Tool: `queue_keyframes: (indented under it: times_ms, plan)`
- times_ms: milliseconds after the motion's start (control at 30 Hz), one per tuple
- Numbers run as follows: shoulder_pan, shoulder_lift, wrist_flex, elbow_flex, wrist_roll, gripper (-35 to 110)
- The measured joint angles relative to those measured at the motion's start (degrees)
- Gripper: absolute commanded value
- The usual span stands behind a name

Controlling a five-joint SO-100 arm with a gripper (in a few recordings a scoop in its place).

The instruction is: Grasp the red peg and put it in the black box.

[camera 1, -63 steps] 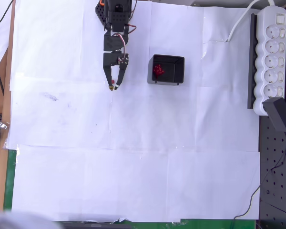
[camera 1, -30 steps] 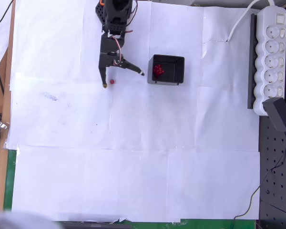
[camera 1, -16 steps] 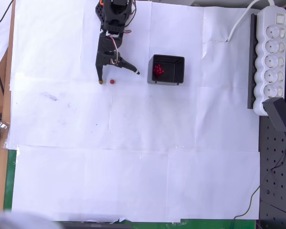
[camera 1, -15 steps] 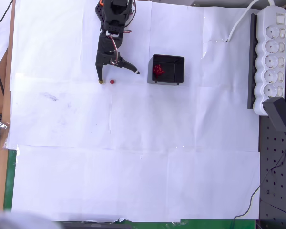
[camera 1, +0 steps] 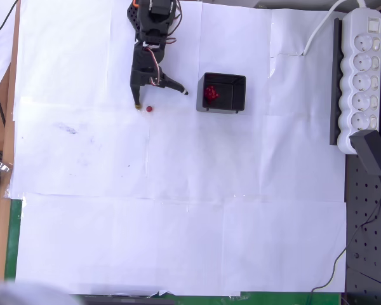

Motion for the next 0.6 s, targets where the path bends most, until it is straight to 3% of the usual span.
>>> queue_keyframes:
  times_ms: [600]
  plan:
    - [0.35, 1.32, 0.0, 0.0, -1.41, 67]
